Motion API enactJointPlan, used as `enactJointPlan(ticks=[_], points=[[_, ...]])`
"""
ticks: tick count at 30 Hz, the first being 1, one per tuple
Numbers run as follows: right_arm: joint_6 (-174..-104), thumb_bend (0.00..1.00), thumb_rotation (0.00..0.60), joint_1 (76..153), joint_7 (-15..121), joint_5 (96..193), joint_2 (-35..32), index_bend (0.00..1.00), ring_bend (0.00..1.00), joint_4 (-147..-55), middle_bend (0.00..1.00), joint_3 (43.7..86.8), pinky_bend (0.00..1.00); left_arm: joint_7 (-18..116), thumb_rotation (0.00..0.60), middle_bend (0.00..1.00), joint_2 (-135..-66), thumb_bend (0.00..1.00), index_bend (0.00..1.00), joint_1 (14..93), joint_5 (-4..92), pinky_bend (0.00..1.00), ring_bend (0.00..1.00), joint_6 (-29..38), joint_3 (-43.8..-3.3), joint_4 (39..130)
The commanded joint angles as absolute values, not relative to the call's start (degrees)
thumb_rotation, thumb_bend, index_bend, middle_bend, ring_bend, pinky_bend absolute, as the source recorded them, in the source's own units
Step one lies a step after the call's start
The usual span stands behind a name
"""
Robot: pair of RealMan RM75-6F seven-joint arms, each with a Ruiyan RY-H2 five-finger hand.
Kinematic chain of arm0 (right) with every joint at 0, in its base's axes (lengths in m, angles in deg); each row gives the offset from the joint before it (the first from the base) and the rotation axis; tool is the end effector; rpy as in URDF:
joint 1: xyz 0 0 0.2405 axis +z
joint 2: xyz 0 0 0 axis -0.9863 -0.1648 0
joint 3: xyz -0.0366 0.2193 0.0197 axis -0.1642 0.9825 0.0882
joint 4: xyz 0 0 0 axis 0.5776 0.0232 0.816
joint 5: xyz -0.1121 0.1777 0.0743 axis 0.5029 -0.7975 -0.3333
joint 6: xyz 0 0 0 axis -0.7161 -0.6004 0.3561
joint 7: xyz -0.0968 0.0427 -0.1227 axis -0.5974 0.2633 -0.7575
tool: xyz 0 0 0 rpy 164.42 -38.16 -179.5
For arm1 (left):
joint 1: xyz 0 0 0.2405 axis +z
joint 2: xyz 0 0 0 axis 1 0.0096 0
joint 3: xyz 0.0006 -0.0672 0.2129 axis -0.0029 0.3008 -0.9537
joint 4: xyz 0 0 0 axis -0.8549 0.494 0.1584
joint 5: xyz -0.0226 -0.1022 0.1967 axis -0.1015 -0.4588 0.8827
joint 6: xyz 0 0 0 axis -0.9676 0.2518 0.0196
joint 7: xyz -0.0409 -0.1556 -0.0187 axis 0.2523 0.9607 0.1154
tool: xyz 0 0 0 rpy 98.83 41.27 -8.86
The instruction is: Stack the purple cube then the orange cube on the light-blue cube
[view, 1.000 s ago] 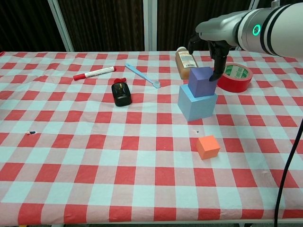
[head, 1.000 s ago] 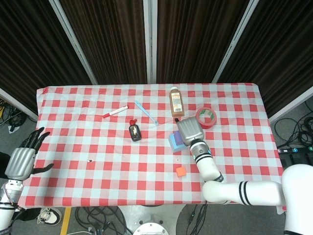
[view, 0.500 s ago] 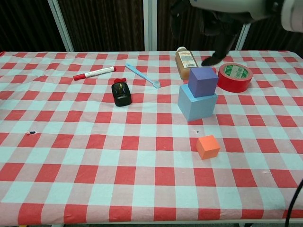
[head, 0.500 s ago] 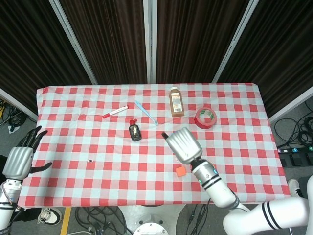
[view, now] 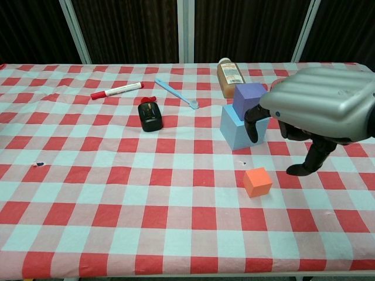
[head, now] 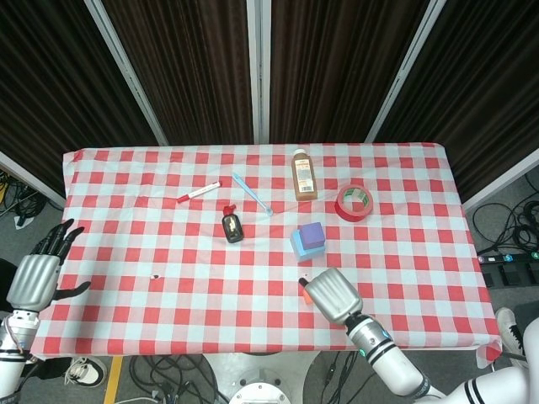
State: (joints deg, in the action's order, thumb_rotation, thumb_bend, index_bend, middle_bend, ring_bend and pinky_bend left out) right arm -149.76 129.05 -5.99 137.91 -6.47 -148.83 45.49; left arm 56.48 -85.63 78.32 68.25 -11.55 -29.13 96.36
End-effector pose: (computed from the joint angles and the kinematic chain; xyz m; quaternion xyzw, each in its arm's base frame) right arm -0.0770 -0.2119 -0.0116 0.8549 -0.2237 0.2428 0.4002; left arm -0.2904 0.2308 0.1135 -0.6137 -0.4011 -0.4083 0.5439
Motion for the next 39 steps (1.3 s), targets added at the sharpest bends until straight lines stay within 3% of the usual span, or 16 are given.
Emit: enactJointPlan(ticks=[1, 19, 39], points=[[-149.00, 0.07, 0.600, 127.94, -4.80, 136.92, -5.50, 0.39, 1.00, -146.70, 1.00, 45.78, 0.99, 56.59, 0.600, 0.12, -85.76, 0.16, 0.15, 78.34, 68.24, 0.21, 0.06, -11.42, -29.23, 96.05], [-142.77, 0.07, 0.600, 127.22, -3.19, 130.84, -0.51, 0.39, 1.00, -137.68, 1.00, 49.52, 0.99, 55.54, 0.600, 0.12, -86.94, 0.16, 0.15, 78.88, 67.44, 0.21, 0.06, -11.54, -29.18, 91.87], [-141.00, 0.08, 0.600, 128.40, -5.76, 124.10, 4.61, 0.39, 1.00, -132.92, 1.00, 52.27, 0.99, 57.66, 0.600, 0.12, -87.59, 0.16, 0.15, 79.16, 67.06, 0.21, 0.06, -11.05, -29.17, 90.23]])
